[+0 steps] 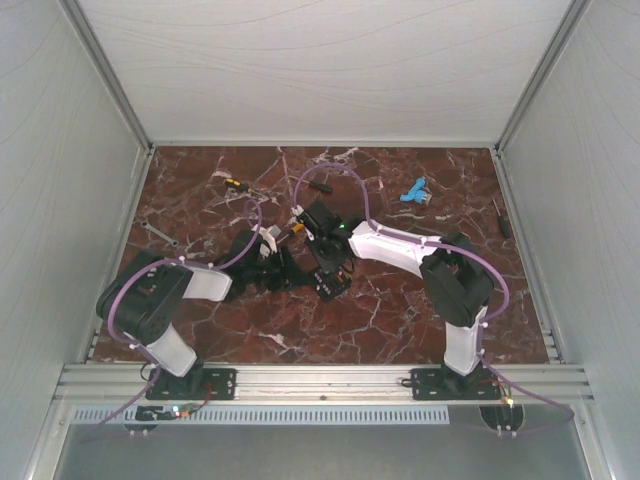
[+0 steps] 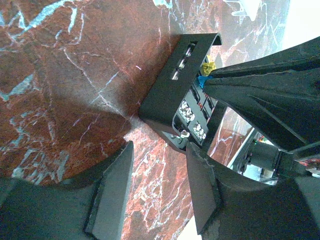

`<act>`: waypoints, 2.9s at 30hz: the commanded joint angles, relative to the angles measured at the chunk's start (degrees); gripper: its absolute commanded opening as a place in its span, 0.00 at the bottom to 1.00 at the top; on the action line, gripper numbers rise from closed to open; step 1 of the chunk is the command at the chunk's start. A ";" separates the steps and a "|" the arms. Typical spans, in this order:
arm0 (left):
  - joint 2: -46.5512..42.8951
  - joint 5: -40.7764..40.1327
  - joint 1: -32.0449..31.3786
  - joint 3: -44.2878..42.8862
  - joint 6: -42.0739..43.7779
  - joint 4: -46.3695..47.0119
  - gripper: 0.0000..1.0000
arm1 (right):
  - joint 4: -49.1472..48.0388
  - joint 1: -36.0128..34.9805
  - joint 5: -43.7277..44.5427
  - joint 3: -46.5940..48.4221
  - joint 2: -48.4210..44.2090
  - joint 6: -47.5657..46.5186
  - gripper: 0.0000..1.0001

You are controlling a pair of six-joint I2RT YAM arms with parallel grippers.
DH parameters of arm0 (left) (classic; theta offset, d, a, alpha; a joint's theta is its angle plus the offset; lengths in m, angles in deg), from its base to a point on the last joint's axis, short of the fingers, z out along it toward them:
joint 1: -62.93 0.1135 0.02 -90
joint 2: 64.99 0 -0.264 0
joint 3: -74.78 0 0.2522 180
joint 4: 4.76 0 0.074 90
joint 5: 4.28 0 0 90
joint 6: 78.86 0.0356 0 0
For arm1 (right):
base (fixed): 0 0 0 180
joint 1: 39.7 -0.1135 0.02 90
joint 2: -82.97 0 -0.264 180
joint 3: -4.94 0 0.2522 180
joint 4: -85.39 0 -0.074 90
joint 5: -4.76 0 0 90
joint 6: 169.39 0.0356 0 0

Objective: Snap on the fuse box
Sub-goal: Install the fuse at the fuse box base.

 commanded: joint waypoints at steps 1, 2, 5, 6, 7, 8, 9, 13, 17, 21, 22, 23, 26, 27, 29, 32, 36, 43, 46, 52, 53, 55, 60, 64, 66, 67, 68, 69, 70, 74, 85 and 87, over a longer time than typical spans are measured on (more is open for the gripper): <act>-1.10 -0.65 -0.48 -1.25 -0.30 2.26 0.47 | -2.02 0.94 -2.60 -1.26 -3.30 2.47 0.00; -1.19 -0.61 -0.54 -1.21 -0.26 2.26 0.47 | -2.22 1.08 -2.95 -1.51 -3.57 2.69 0.00; -1.23 -0.61 -0.57 -1.23 -0.33 2.26 0.47 | -2.78 1.55 -3.69 -2.31 -4.20 3.16 0.00; -1.23 -0.59 -0.61 -1.23 -0.39 2.21 0.47 | -2.94 1.62 -3.79 -2.50 -4.25 3.28 0.00; -1.23 -0.61 -0.65 -1.21 -0.39 2.25 0.47 | -3.01 1.74 -3.77 -2.72 -4.33 3.33 0.00; -1.28 -0.60 -0.65 -1.21 -0.40 2.26 0.47 | -3.13 1.88 -3.89 -2.93 -4.41 3.45 0.00; -1.24 -0.60 -0.65 -1.27 -0.38 2.19 0.47 | -3.27 1.97 -3.93 -3.18 -4.38 3.46 0.00; -1.47 -0.66 -0.74 -1.13 -0.39 2.08 0.47 | -3.53 1.99 -3.80 -3.99 -4.29 3.67 0.00; -1.44 -0.69 -0.83 -1.21 -0.40 2.06 0.47 | -4.72 2.09 -3.42 -4.69 -4.40 3.59 0.00; -1.25 -0.70 -0.83 -1.21 -0.39 2.08 0.47 | -6.14 2.02 -2.94 -5.42 -4.69 2.94 0.00; -1.26 -0.64 -0.83 -1.22 -0.40 2.04 0.47 | -6.38 1.99 -2.71 -5.46 -4.74 2.73 0.00; -1.23 -0.66 -0.83 -1.21 -0.40 2.07 0.47 | -6.70 1.98 -2.38 -5.51 -4.75 2.55 0.00; -1.27 -0.80 -0.83 -1.21 -0.31 2.03 0.47 | -7.67 1.99 -1.94 -5.84 -5.32 1.94 0.00; -1.28 -0.82 -0.83 -1.21 -0.29 2.07 0.47 | -7.93 2.00 -1.85 -5.94 -5.50 1.76 0.00; -1.28 -0.79 -0.83 -1.26 -0.30 2.01 0.47 | -8.33 1.86 -1.84 -6.11 -5.77 1.24 0.00; -1.15 -0.92 -0.84 -1.37 -0.31 1.97 0.47 | -8.70 1.82 -1.54 -6.49 -5.77 0.98 0.00; -0.97 -0.77 -0.87 -1.43 -0.25 1.98 0.47 | -8.18 1.82 -0.47 -6.54 -5.35 0.82 0.00; -0.96 -0.98 -0.92 -1.47 -0.22 1.83 0.47 | -7.81 1.54 0.59 -7.02 -5.48 0.61 0.00; -0.85 -0.97 -0.92 -1.39 -0.29 1.81 0.47 | -7.73 1.56 0.73 -7.15 -5.69 0.56 0.00; -0.99 -1.03 -0.91 -1.39 -0.17 1.72 0.47 | -8.78 1.34 1.12 -8.16 -7.72 0.31 0.00; -0.97 -1.11 -0.92 -1.38 -0.17 1.66 0.46 | -9.16 1.24 1.16 -8.38 -7.91 0.15 0.00; -0.98 -1.12 -0.91 -1.43 -0.29 1.65 0.46 | -9.55 1.13 0.98 -8.72 -8.01 -0.05 0.00; -1.06 -1.12 -0.92 -1.23 -0.30 1.64 0.47 | -9.64 0.88 0.81 -9.01 -6.96 0.02 0.00; -1.06 -1.02 -0.92 -1.29 -0.39 1.73 0.46 | -10.12 0.76 0.67 -9.87 -6.61 0.36 0.00; -1.12 -1.07 -0.92 -1.32 -0.37 1.75 0.46 | -10.16 0.78 0.71 -10.19 -6.39 0.38 0.00; -1.07 -1.04 -0.98 -1.36 -0.39 1.81 0.46 | -10.30 0.69 0.66 -10.40 -6.30 0.45 0.00; -1.11 -1.04 -1.00 -1.30 -0.47 1.82 0.46 | -10.47 0.67 0.57 -10.66 -6.34 0.58 0.00; -1.10 -1.04 -1.01 -1.29 -0.48 1.91 0.47 | -10.61 0.64 0.53 -10.85 -6.28 0.70 0.00; -1.02 -1.02 -1.05 -1.30 -0.55 1.95 0.47 | -10.88 0.56 0.50 -11.09 -6.28 0.81 0.00; -0.92 -0.86 -1.18 -1.29 -0.81 2.29 0.46 | -11.13 0.08 1.17 -11.67 -5.83 1.15 0.00; -2.05 -1.96 -1.36 -2.03 -0.18 0.69 0.47 | -10.88 -1.08 3.84 -14.09 -6.03 2.59 0.00; -2.26 -2.37 -1.36 -2.55 0.19 -0.16 0.47 | -10.86 -1.07 4.08 -14.25 -6.43 3.03 0.00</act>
